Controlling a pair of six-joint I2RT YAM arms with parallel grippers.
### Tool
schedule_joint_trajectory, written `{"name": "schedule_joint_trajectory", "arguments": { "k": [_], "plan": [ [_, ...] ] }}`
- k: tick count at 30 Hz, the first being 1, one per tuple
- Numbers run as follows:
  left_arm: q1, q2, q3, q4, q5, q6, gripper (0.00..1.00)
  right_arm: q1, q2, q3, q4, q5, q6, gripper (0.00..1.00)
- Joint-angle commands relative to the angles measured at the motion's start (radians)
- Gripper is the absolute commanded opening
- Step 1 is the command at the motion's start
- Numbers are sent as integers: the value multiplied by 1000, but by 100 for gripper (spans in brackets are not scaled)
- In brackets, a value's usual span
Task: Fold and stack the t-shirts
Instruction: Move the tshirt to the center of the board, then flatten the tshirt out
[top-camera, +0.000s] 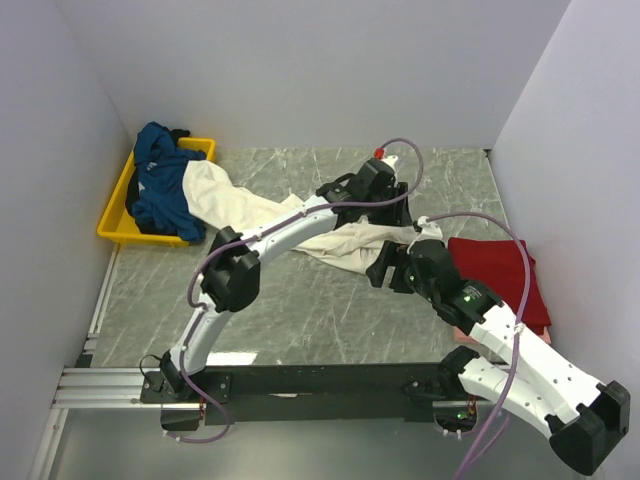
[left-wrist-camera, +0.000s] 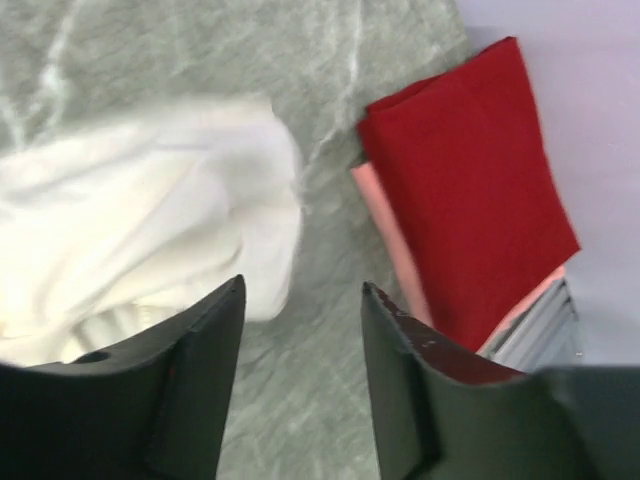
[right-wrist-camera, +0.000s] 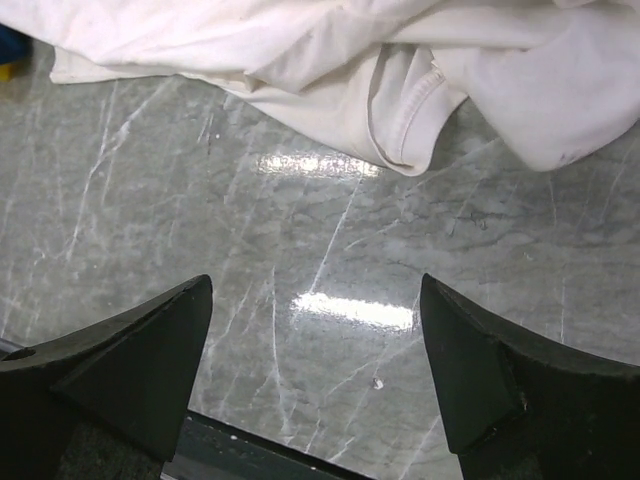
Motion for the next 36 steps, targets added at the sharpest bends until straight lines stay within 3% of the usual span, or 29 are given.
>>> {"name": "schedule_joint_trajectory", "arguments": {
  "k": [1,7,11,18,27,36],
  "plan": [
    [51,-177,-148,74,-29,5,57,-6,19,16,42,34,2,90],
    [222,-468,-533,119,-110,-61,57,-36,85,47,50,34,-1,90],
    [355,-645,-782,127,-233,-124,48,-110,140,59,56,8,-4,90],
    [518,-840,-1119,107,-329,-208,40,-332,171,33,143,-225,-22,88],
    [634,-859,-1266,105,-420,-330,41,-388,174,19,160,-274,-28,87],
    [665,-676,-1131,45,-484,-385,41,-403,172,12,171,-301,-31,87]
  ]
}}
